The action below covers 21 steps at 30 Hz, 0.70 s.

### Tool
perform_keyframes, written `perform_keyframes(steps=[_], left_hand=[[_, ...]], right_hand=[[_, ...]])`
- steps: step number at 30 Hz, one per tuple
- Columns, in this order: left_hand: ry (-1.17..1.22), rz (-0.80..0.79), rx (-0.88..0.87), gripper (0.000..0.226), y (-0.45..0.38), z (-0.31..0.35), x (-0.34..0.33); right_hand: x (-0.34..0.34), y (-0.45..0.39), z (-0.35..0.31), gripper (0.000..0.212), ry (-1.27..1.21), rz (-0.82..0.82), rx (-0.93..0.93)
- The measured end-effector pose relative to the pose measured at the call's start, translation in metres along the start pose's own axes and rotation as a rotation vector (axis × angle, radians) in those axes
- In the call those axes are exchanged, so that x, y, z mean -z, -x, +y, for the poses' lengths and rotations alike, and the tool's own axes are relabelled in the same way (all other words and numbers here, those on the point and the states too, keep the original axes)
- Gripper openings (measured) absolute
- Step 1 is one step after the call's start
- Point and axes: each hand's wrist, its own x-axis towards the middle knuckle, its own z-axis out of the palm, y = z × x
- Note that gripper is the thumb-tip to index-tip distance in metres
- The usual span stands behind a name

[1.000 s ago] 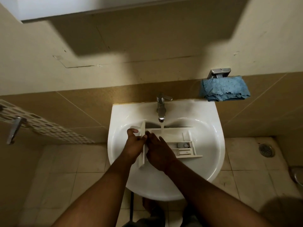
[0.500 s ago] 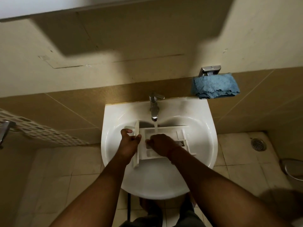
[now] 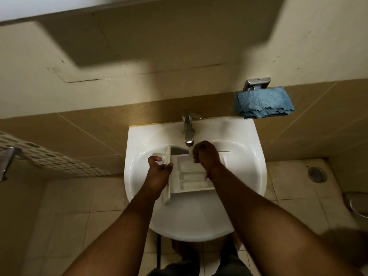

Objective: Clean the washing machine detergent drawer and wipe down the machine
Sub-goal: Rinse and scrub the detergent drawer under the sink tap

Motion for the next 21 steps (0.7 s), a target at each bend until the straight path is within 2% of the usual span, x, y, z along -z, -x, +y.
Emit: perform_keyframes(steps=[2, 3, 4, 7, 9, 11, 14, 17, 19, 21], left_hand=[[-0.004, 0.005, -0.006, 0.035, 0.000, -0.001, -0.001], [-0.006, 0.006, -0.008, 0.035, 0.000, -0.001, -0.001], [-0.010, 0.007, -0.008, 0.034, -0.001, -0.002, -0.001], [-0.023, 0.021, -0.013, 0.034, -0.002, -0.003, -0.001], [-0.031, 0.028, -0.005, 0.037, -0.003, -0.003, -0.001], [-0.031, 0.026, 0.003, 0.038, -0.002, -0.002, 0.001], [-0.040, 0.007, 0.003, 0.038, -0.001, -0.001, 0.002], [-0.072, -0.016, -0.025, 0.037, 0.000, 0.000, 0.002], [-0.083, -0.025, -0.033, 0.037, -0.001, 0.000, 0.003], [-0.088, -0.026, -0.030, 0.037, -0.002, 0.000, 0.004]], right_hand=[[-0.022, 0.000, -0.011, 0.029, -0.427, -0.092, -0.167], [-0.034, 0.004, -0.012, 0.032, -0.498, -0.136, -0.178], [-0.042, 0.011, -0.012, 0.032, -0.385, -0.124, -0.074], [-0.060, 0.046, 0.016, 0.036, 0.215, -0.132, 0.504], [-0.062, 0.073, 0.050, 0.055, 0.535, -0.176, 0.724], [-0.057, 0.089, 0.080, 0.069, 0.823, -0.115, 0.782], [-0.053, 0.090, 0.091, 0.070, 0.996, -0.017, 0.804], [-0.068, 0.089, 0.074, 0.078, 0.977, 0.024, 0.719], [-0.071, 0.088, 0.070, 0.084, 0.952, -0.052, 0.683], [-0.055, 0.081, 0.075, 0.085, 0.978, -0.119, 0.743]])
